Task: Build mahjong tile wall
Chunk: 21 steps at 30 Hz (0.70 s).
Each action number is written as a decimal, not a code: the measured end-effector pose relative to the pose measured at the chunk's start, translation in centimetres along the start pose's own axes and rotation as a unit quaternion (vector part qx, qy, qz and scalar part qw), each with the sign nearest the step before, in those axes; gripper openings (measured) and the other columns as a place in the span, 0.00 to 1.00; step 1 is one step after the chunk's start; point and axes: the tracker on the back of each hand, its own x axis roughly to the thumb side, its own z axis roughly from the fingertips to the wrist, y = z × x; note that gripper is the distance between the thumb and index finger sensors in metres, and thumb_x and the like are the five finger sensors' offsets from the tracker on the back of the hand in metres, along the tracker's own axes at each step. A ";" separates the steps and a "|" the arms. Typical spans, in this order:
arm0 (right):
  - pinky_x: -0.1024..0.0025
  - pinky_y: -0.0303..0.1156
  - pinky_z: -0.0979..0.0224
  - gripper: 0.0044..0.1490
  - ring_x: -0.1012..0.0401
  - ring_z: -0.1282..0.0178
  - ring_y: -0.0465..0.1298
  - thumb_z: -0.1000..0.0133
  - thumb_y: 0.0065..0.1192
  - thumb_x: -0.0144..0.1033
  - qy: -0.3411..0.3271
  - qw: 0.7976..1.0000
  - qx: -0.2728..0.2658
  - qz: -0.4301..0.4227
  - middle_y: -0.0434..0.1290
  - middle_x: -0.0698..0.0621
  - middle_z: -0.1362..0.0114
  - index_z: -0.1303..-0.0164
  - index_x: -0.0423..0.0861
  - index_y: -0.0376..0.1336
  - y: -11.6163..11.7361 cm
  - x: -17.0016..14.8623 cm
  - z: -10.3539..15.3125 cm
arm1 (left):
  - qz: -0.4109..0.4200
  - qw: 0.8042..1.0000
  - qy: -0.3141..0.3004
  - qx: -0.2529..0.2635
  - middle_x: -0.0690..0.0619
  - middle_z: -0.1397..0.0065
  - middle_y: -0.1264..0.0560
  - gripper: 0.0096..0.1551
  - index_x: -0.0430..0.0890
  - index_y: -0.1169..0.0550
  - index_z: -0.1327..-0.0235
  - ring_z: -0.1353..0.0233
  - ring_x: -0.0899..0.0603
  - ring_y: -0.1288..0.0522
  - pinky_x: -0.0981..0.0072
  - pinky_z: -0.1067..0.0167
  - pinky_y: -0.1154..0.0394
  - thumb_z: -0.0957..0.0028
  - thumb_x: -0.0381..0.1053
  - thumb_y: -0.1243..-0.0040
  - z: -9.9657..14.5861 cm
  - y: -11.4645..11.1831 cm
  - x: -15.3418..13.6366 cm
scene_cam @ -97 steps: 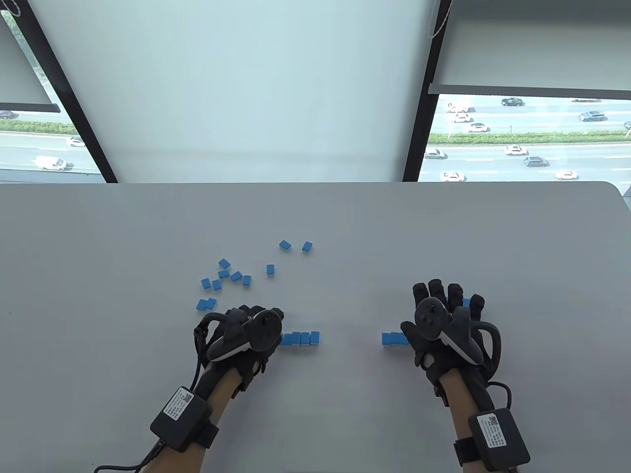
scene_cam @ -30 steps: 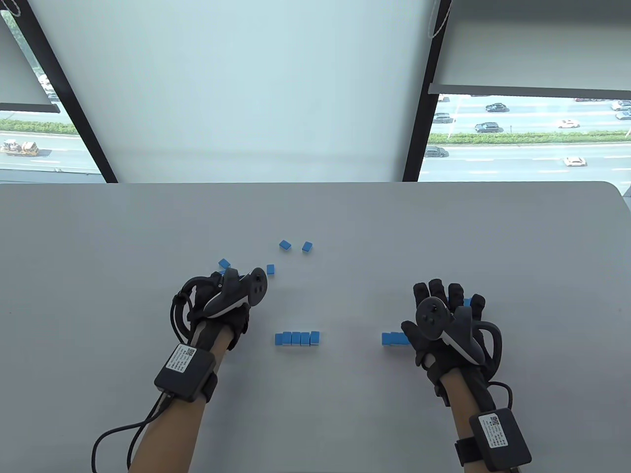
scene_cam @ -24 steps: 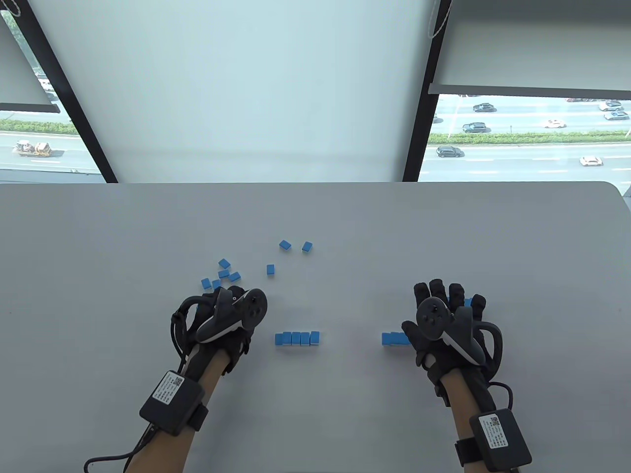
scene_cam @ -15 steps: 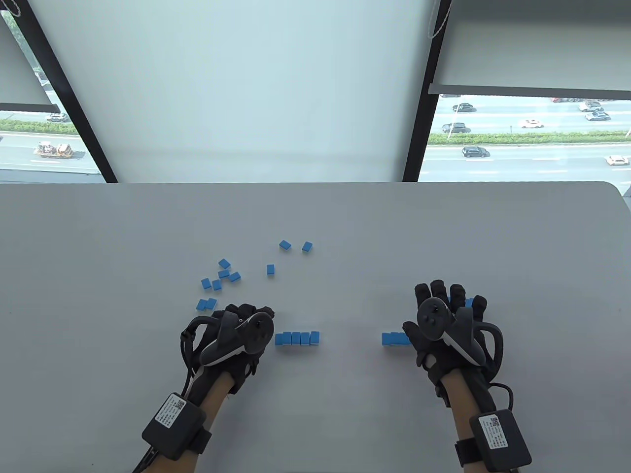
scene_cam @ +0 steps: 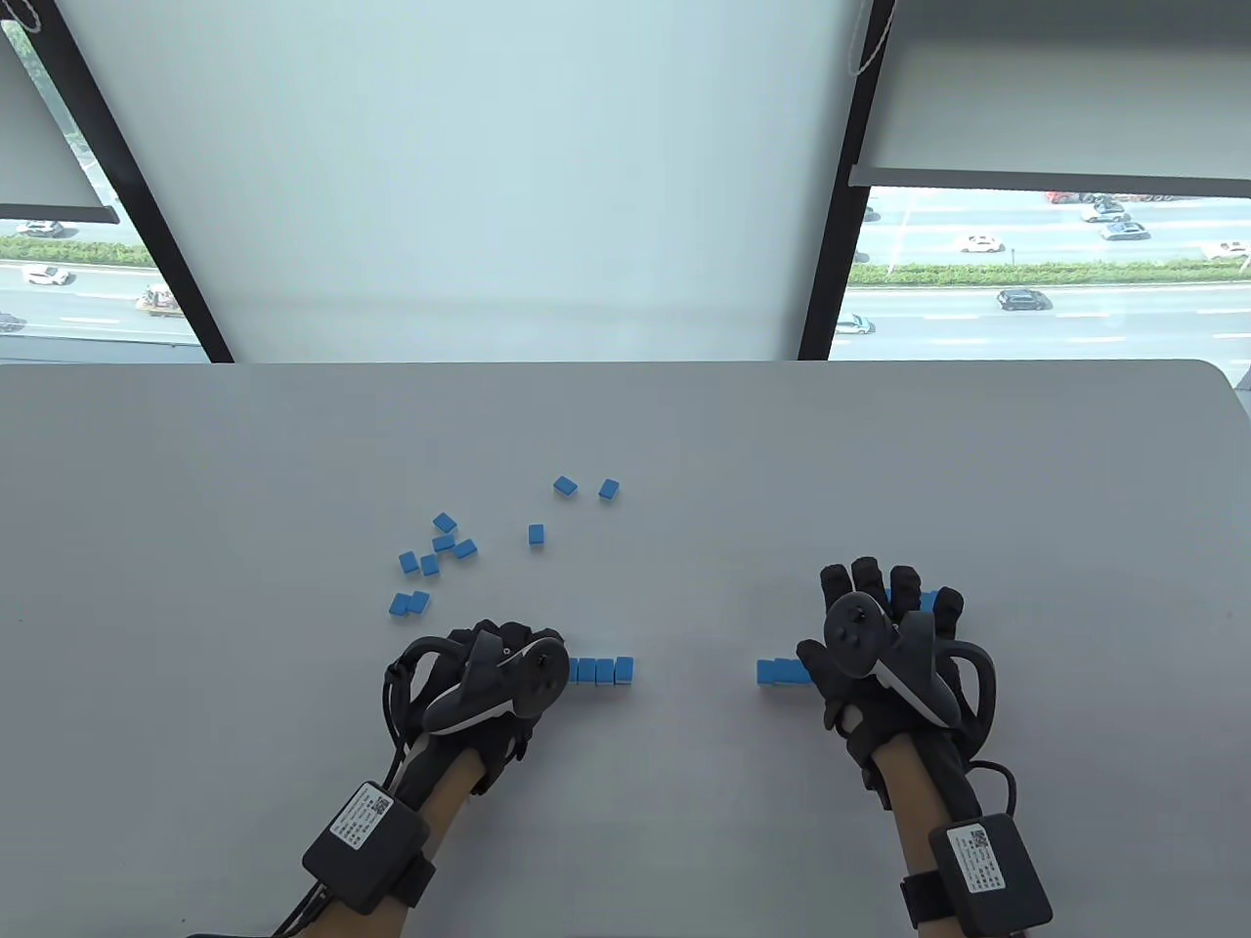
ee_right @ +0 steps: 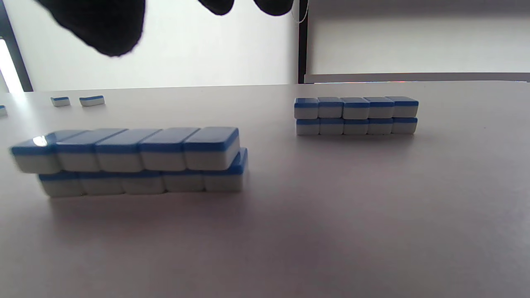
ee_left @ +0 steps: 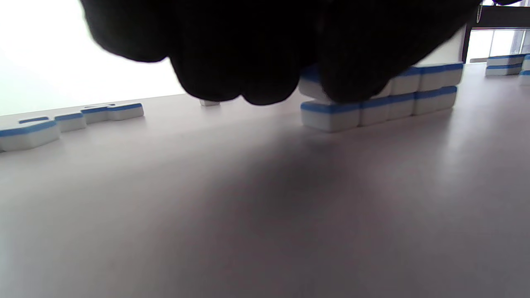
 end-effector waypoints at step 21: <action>0.37 0.30 0.24 0.52 0.46 0.15 0.39 0.50 0.56 0.67 0.003 1.000 0.001 -0.007 0.40 0.57 0.12 0.19 0.63 0.40 0.0 -0.1 0.0 | 0.007 0.991 0.075 0.109 0.56 0.37 0.20 0.34 0.54 0.23 0.34 0.41 0.44 0.20 0.42 0.38 0.26 0.56 0.62 0.35 0.2 7.4 -7.0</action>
